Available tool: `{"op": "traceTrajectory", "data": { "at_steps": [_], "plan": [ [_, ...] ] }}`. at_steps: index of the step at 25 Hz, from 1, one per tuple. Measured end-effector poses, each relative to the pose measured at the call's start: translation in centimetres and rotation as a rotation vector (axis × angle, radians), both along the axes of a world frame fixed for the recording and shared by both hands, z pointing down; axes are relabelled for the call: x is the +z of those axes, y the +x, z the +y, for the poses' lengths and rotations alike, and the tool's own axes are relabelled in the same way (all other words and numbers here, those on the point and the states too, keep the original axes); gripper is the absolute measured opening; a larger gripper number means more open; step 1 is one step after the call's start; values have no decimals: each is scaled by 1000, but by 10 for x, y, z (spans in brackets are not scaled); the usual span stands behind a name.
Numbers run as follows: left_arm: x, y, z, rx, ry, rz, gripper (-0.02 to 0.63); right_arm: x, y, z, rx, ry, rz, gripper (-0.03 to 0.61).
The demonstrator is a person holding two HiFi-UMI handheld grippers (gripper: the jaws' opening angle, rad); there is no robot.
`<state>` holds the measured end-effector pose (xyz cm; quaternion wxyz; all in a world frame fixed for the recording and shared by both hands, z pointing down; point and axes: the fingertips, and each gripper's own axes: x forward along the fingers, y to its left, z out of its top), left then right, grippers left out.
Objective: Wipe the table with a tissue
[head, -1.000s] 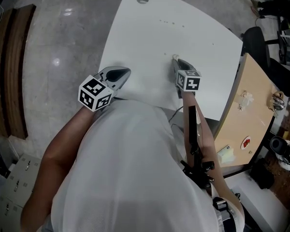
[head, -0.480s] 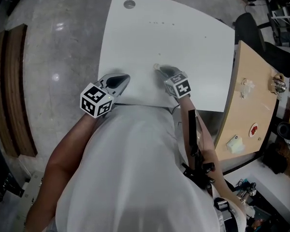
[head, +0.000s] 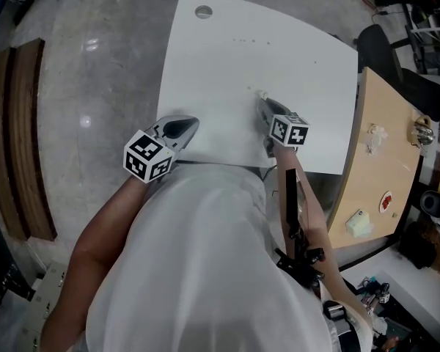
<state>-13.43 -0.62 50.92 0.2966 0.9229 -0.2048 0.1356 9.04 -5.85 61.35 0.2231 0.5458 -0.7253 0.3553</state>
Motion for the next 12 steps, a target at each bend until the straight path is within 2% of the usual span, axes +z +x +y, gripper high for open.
{"op": "traceTrajectory", "data": {
  "at_steps": [3,8,12],
  "plan": [
    [-1,-12,0,-33,-2,0,6,4,-1,-16,-22,-5,53,58],
    [-1,-29,-4,-64,5,-14,6,3,-7,-44,-115,10,152,58],
    [0,-35,-5,-82,7,-22,8,11,-7,-48,-165,-25,222,58]
  ]
}}
